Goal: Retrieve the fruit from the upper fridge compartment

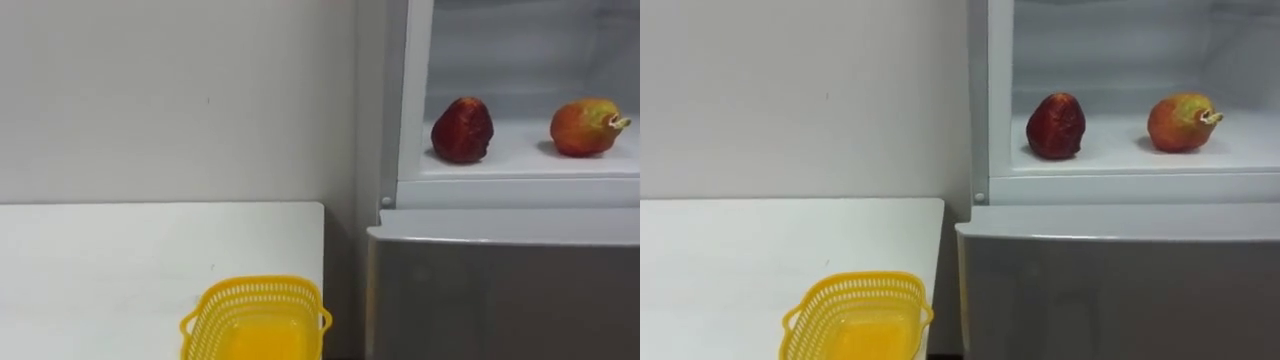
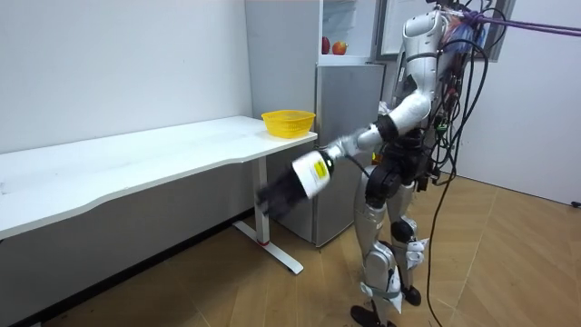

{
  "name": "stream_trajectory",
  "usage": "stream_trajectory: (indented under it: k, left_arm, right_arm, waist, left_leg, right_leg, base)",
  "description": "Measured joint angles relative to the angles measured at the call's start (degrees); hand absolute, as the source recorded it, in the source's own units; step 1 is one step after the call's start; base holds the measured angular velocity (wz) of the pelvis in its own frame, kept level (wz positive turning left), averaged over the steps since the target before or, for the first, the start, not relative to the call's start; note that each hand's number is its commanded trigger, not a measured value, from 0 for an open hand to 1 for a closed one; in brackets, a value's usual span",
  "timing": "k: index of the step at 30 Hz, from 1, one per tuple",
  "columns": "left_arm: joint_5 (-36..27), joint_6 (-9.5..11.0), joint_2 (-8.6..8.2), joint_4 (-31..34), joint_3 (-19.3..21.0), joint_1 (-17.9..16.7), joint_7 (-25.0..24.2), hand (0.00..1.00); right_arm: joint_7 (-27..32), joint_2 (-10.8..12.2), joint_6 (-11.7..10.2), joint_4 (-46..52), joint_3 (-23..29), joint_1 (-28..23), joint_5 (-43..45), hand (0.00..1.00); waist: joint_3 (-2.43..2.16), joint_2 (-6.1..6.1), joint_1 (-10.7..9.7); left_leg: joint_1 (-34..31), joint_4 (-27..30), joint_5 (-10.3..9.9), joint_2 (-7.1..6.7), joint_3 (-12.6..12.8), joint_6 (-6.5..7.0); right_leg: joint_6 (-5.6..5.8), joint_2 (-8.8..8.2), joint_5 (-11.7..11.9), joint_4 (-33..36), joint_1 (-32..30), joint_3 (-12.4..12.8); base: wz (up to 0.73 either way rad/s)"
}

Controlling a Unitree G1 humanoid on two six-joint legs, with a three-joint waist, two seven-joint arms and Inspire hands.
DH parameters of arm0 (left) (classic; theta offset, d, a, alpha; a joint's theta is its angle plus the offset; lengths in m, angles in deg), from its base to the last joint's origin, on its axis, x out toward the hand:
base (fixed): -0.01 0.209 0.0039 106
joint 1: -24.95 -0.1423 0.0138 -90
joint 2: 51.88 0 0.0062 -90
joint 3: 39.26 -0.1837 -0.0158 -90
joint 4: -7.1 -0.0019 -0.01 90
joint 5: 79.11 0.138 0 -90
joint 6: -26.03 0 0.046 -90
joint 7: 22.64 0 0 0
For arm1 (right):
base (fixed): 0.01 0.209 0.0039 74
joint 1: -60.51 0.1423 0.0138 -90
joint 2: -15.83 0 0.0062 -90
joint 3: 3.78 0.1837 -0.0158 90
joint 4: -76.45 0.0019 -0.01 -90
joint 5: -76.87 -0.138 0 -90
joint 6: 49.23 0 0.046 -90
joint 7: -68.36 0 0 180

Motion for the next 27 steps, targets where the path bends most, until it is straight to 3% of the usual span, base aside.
stream_trajectory:
  k: [5,9,11,16,20,27]
  left_arm:
    - [2.2,-1.7,-1.06,-18.6,-5.4,0.6,-10.7,0.0]
    - [9.6,-4.4,-2.15,-25.5,-6.7,0.1,-18.1,0.0]
    - [18.3,-6.7,-2.15,-26.7,-10.6,-0.1,-22.0,0.0]
    - [28.9,-9.4,-2.1,-27.6,-18.7,3.5,-28.7,0.0]
    - [32.6,-9.9,-2.14,-27.4,-20.4,6.9,-32.3,0.0]
    - [34.7,-11.1,-1.83,-27.0,-21.3,7.6,-33.7,0.0]
  right_arm:
    - [-0.6,0.1,-0.1,-1.2,0.1,0.6,1.8,0.0]
    - [-1.7,0.3,0.0,-1.9,-0.1,0.8,3.9,0.0]
    - [-2.1,0.2,0.0,-1.9,-1.1,1.0,4.2,0.0]
    - [-2.6,1.1,-0.1,-2.8,-5.4,2.8,4.1,0.0]
    - [-2.7,1.6,0.0,-4.0,-7.2,3.8,4.2,0.0]
    - [-2.6,1.9,1.3,-4.1,-9.0,3.8,3.8,0.0]
  waist:
    - [0.22,0.0,-0.2]
    - [0.29,-0.13,-0.4]
    - [0.43,-0.36,-0.6]
    - [0.54,-1.07,-3.2]
    - [0.56,-1.4,-3.7]
    - [0.45,-2.06,-4.6]
  left_leg:
    - [1.1,-0.4,-0.1,0.06,0.4,0.03]
    - [1.0,-0.4,-0.1,0.15,0.4,0.02]
    - [0.8,-0.2,-0.1,0.1,0.2,0.02]
    - [-0.2,0.5,0.0,-0.01,-0.4,0.03]
    - [-0.3,0.4,0.0,0.08,0.1,0.03]
    - [-0.6,0.4,0.0,0.05,0.8,0.03]
  right_leg:
    - [0.0,0.03,0.0,-0.6,1.1,0.1]
    - [-0.03,0.11,0.0,-0.8,1.1,0.0]
    - [-0.03,0.02,0.0,-0.8,1.0,-0.2]
    - [0.01,-0.16,0.0,-0.7,1.0,-1.2]
    - [-0.01,-0.02,0.0,-0.7,0.5,-0.5]
    - [-0.02,0.05,0.0,-0.7,-0.1,0.5]
  base:
    - [-0.01]
    - [0.02]
    - [0.06]
    - [0.12]
    - [-0.08]
    - [-0.06]
